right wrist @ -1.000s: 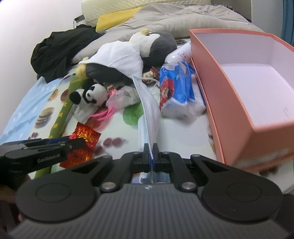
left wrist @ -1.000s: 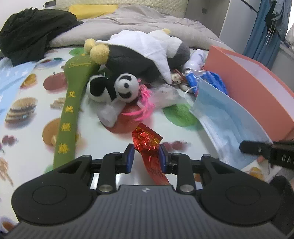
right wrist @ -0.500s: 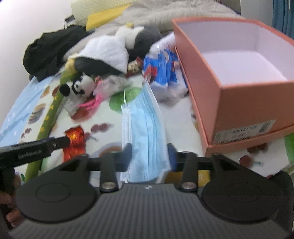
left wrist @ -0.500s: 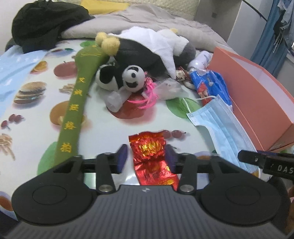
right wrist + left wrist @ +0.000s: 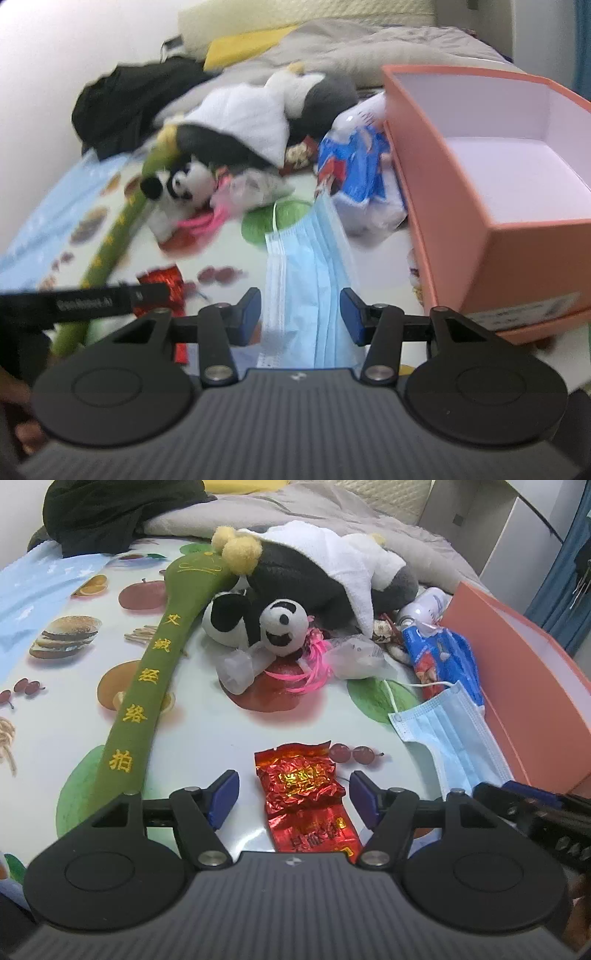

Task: Organize soft objects
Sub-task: 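Close the left gripper on the red packet while the right gripper grasps the blue mask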

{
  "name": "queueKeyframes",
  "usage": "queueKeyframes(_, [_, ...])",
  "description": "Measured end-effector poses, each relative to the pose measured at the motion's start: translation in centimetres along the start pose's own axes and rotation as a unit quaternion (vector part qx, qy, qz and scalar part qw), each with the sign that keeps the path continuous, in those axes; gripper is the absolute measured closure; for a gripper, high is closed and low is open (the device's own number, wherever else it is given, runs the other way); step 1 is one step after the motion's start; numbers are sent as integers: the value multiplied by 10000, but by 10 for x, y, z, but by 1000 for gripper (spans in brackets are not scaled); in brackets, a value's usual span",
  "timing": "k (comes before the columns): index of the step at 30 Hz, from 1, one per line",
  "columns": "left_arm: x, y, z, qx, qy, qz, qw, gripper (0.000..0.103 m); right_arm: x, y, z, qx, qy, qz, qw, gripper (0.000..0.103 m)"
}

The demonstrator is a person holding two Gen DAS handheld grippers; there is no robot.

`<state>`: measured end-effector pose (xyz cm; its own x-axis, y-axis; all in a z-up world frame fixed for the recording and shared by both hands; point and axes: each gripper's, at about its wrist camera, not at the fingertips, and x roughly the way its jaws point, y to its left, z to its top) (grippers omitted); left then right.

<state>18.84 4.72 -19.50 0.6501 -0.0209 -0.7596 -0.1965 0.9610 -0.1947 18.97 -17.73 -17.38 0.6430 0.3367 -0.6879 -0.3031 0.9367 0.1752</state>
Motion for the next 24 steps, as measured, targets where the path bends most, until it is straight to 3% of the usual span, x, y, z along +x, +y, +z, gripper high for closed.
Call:
queueKeyframes(7, [9,-8,-2,122,-67,265,9996,32,29,-5,-7,-108,181,-206,9996,53])
queueKeyframes(13, [13,-11,-2,175,-85,294,9994,33,34,5,-9,-581,262,-304,9975,52])
queueKeyframes(16, [14,-13,-3,173,-47,181,9997,40,35,6,-7,-671,333,-240,9969,57])
queueKeyframes(21, [12,-15,-4,161,-74,139,9997,41,33,13,-8,-808,412,11,9959,91])
queueKeyframes(24, [9,-13,-4,175,-98,91,9998,49,32,14,-9,-754,394,52,9964,96])
